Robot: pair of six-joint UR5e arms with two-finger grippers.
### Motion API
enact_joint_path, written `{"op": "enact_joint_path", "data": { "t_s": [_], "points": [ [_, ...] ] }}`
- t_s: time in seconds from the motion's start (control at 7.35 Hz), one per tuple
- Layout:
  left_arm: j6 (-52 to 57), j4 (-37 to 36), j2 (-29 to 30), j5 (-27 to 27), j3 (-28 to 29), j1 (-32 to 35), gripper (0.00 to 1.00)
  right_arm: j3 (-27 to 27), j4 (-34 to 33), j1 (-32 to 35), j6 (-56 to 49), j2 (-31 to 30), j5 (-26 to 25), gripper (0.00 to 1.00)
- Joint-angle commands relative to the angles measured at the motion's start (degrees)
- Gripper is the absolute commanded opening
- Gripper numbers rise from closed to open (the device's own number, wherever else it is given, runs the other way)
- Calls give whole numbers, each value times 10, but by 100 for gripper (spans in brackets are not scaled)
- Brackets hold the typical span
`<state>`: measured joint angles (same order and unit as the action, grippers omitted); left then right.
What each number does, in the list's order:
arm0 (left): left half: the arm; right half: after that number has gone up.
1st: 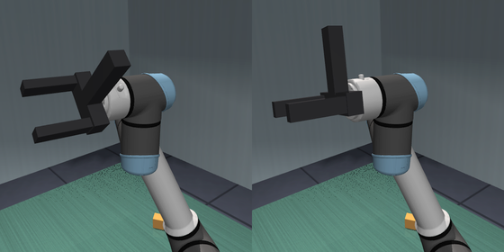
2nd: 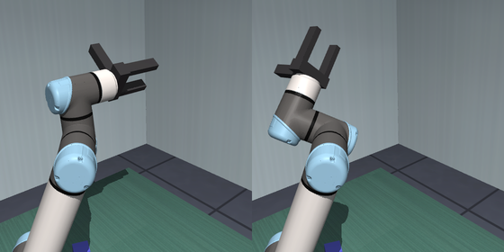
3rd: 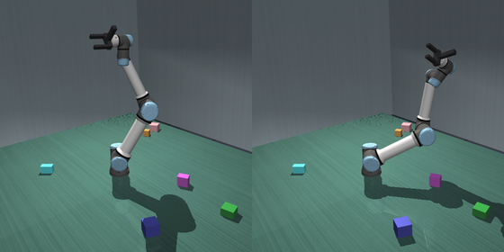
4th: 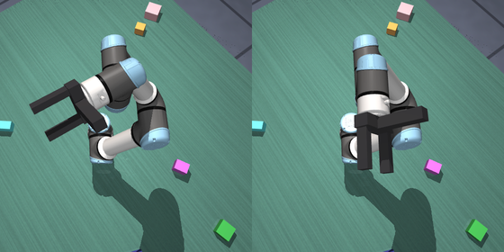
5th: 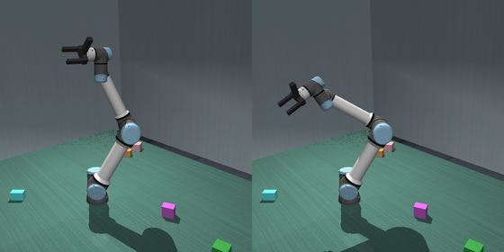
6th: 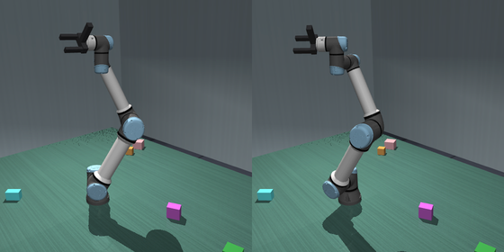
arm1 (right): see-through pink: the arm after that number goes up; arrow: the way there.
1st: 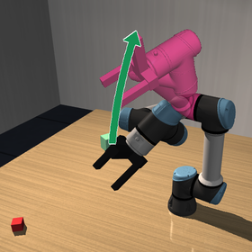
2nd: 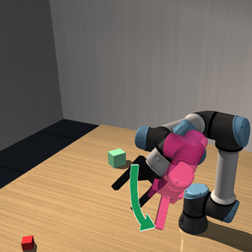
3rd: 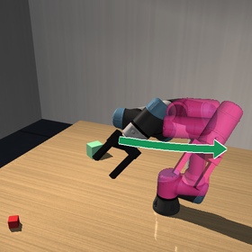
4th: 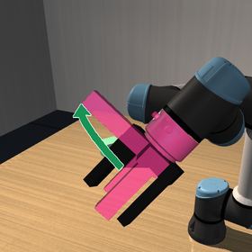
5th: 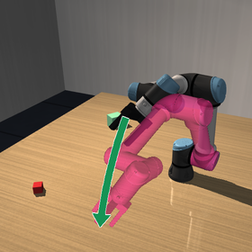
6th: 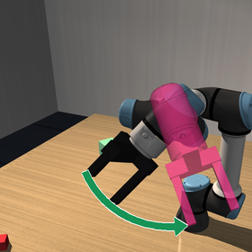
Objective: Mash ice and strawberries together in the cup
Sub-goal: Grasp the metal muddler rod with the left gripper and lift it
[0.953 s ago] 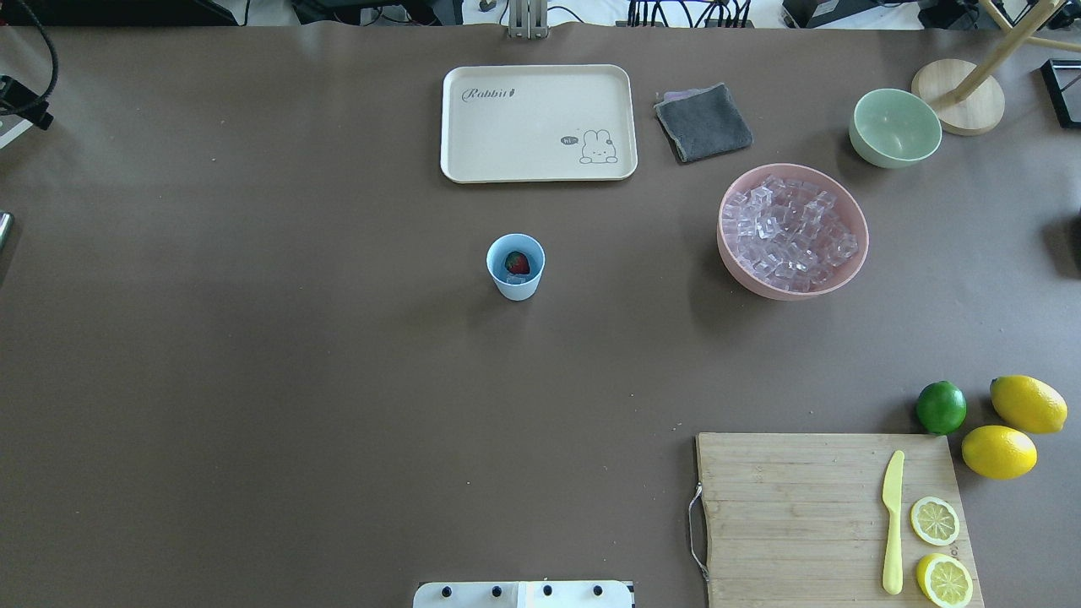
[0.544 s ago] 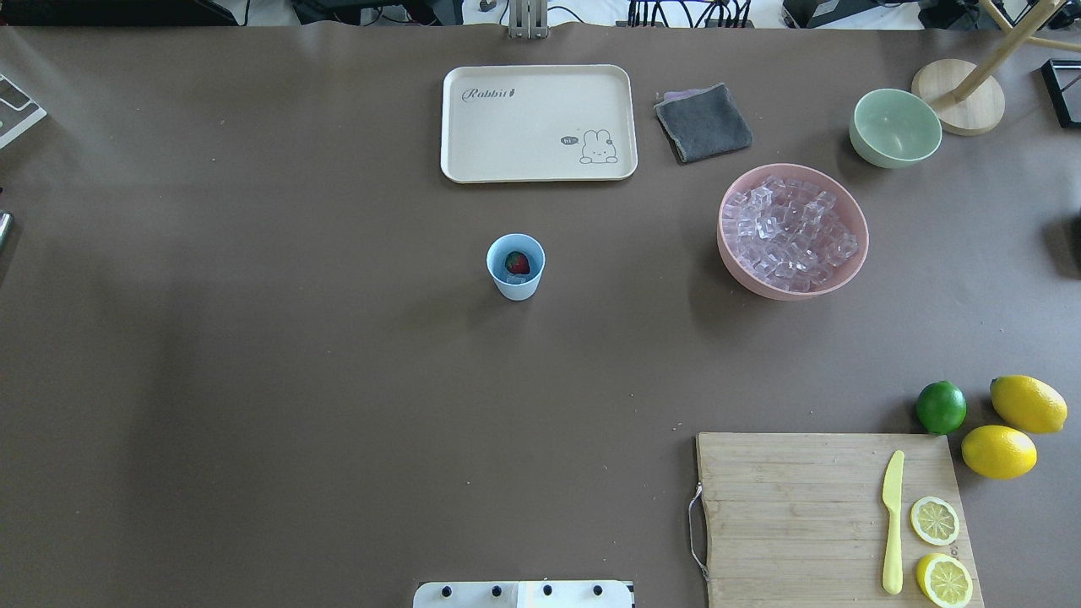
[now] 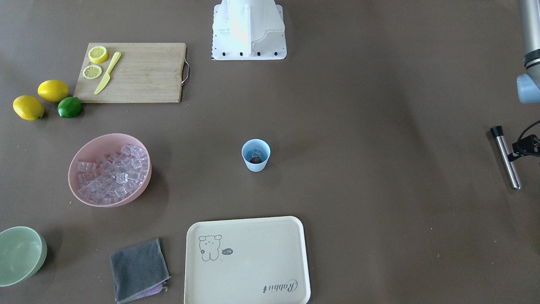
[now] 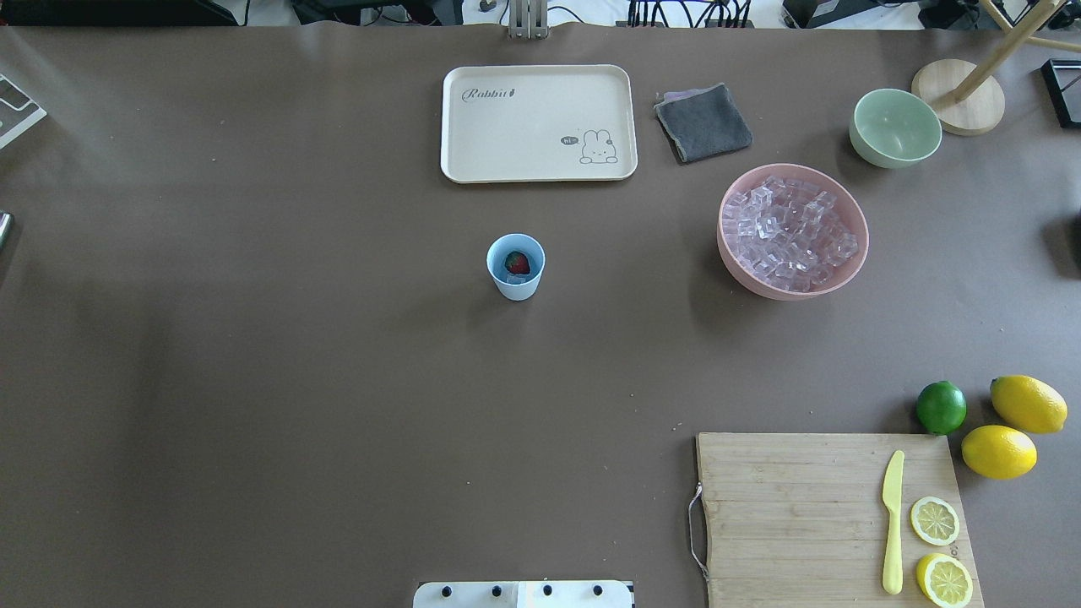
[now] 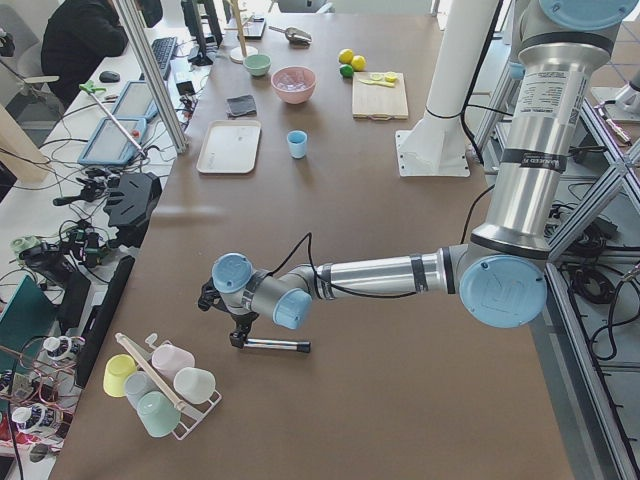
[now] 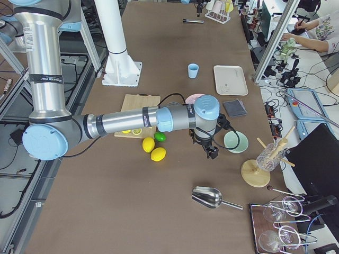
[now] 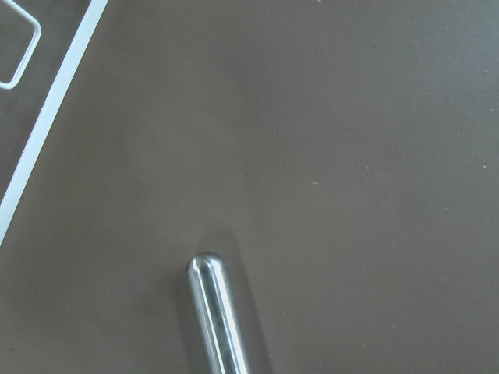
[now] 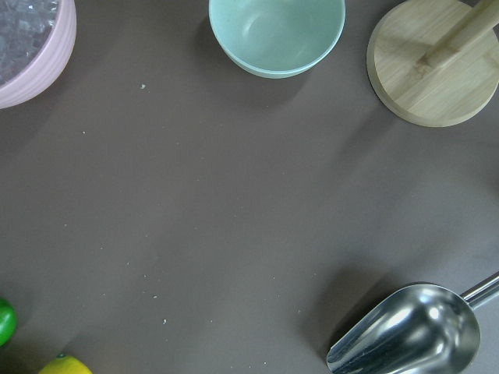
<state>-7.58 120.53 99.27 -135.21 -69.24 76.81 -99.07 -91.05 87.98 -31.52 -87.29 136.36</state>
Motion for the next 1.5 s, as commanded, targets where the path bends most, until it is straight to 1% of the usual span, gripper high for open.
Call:
{"op": "enact_joint_path", "data": {
  "t_s": [0.0,0.14,0.41,0.68,0.82,1.09,1.22,1.36],
  "points": [
    [-32,70,-7,35,26,-4,98,4,0,0,-3,3,-2,93],
    [-51,82,-7,52,25,-14,97,-1,0,0,-2,5,0,93],
    [-55,83,-14,53,28,-23,97,-2,0,0,1,5,0,93],
    [-60,83,-13,59,31,-34,97,-16,0,0,5,2,-9,93],
    [-87,89,-13,61,26,-36,97,-17,-1,2,5,1,-9,93],
    [-96,102,-14,61,35,-43,97,-19,0,5,4,-4,-8,93],
    [-100,130,-32,62,36,-43,97,-19,0,5,4,-8,-9,93],
    [-102,133,-32,67,41,-45,97,-20,0,5,4,-9,-8,93]
  ]
}}
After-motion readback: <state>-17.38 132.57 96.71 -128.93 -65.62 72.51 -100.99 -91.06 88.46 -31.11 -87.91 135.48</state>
